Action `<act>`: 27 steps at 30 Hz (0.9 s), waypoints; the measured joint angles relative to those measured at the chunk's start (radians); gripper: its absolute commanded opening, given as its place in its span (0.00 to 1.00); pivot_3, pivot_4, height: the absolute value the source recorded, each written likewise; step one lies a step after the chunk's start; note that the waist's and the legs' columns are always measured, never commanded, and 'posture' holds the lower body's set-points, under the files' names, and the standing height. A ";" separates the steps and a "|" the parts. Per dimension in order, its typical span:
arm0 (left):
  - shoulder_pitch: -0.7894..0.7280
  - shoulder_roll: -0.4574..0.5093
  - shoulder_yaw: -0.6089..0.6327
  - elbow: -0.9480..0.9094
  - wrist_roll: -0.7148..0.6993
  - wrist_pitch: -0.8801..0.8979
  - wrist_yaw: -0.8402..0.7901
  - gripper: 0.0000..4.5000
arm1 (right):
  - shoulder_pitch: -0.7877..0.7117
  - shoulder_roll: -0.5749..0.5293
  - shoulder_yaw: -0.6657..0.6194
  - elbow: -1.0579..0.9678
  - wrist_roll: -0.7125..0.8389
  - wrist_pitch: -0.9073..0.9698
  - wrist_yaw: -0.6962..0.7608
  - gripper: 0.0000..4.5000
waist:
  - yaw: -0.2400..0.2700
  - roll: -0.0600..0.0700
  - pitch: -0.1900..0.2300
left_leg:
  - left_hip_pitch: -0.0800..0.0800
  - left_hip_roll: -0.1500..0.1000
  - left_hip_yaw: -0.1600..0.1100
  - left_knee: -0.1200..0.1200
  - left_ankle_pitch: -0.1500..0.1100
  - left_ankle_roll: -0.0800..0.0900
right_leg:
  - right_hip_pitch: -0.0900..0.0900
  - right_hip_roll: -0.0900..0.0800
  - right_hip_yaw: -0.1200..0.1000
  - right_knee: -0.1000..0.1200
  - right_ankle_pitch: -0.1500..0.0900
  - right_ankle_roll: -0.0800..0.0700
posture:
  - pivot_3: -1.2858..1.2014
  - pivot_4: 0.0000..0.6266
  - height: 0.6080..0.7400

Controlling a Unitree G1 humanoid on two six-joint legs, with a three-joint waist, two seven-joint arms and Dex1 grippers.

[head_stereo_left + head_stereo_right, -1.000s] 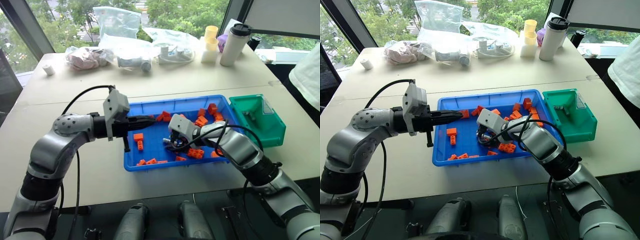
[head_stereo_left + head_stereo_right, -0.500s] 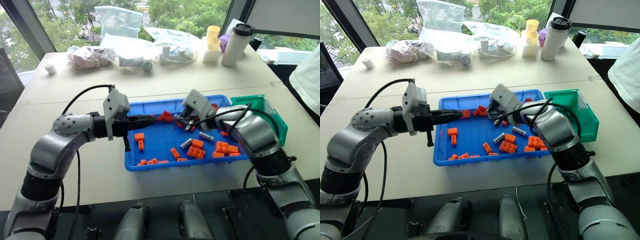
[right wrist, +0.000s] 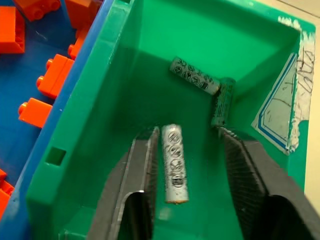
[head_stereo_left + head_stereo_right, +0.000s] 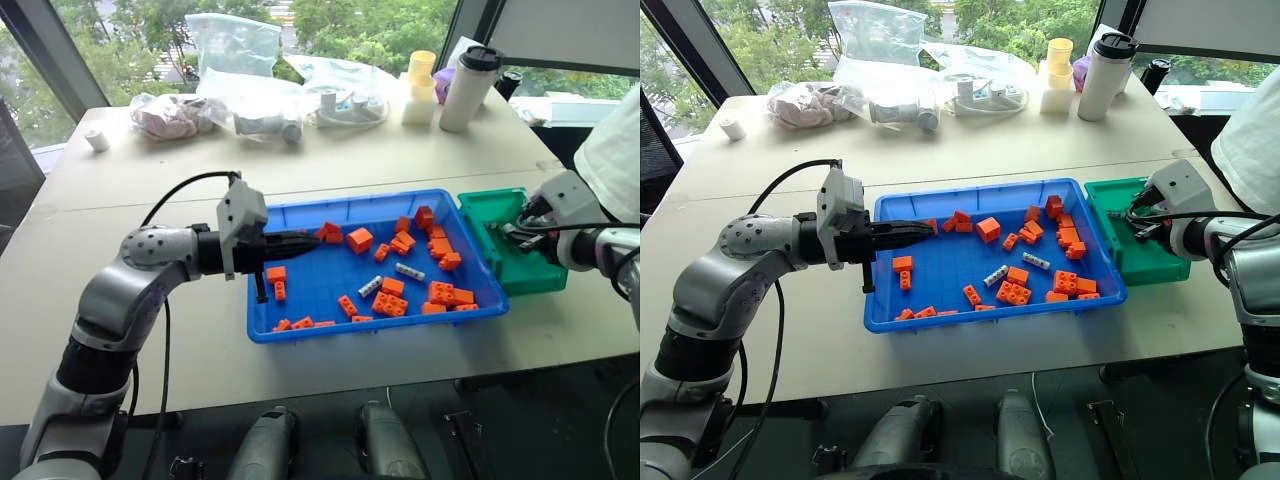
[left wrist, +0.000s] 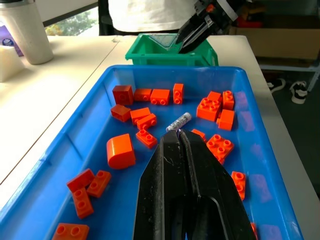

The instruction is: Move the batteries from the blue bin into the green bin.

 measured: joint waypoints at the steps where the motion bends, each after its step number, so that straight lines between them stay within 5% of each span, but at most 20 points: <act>1: -0.002 0.000 0.000 0.002 0.002 0.000 -0.001 0.00 | 0.004 0.000 -0.004 -0.002 0.006 -0.004 0.002 0.79 | 0.000 0.000 0.000 | 0.000 0.000 0.000 0.000 0.000 0.000 | 0.000 0.000 0.000 0.000 0.000 0.000 | 0.52 0.24 1.00; 3: -0.002 0.000 0.000 0.003 0.003 0.000 -0.004 0.00 | 0.006 0.000 -0.011 -0.017 0.018 -0.008 0.008 0.99 | 0.001 0.000 0.000 | 0.000 0.000 0.000 0.000 0.000 0.000 | 0.000 0.000 0.000 0.000 0.000 0.000 | 0.52 0.24 1.00; 9: -0.004 -0.004 0.000 0.003 0.004 0.000 -0.012 0.00 | -0.006 -0.011 -0.006 -0.220 0.166 -0.067 0.167 0.99 | -0.003 0.000 0.000 | 0.000 0.001 -0.001 -0.001 0.000 0.000 | 0.000 0.001 -0.001 0.000 0.000 0.000 | 0.52 0.24 1.00; 14: -0.008 -0.002 0.000 0.009 0.005 0.000 -0.017 0.00 | -0.026 0.011 0.170 -0.286 0.229 -0.127 0.282 0.99 | 0.004 -0.001 0.000 | 0.000 0.000 -0.001 0.002 0.000 0.000 | 0.002 0.000 -0.001 -0.001 0.000 0.000 | 0.52 0.24 1.00; 27: 0.000 0.016 0.007 -0.029 0.002 0.020 0.008 0.00 | -0.235 0.188 0.585 0.038 -0.014 -0.454 0.410 0.99 | -0.001 -0.001 0.000 | 0.000 0.000 -0.002 0.000 0.000 0.000 | 0.000 0.000 -0.001 -0.001 0.000 0.000 | 0.52 0.24 1.00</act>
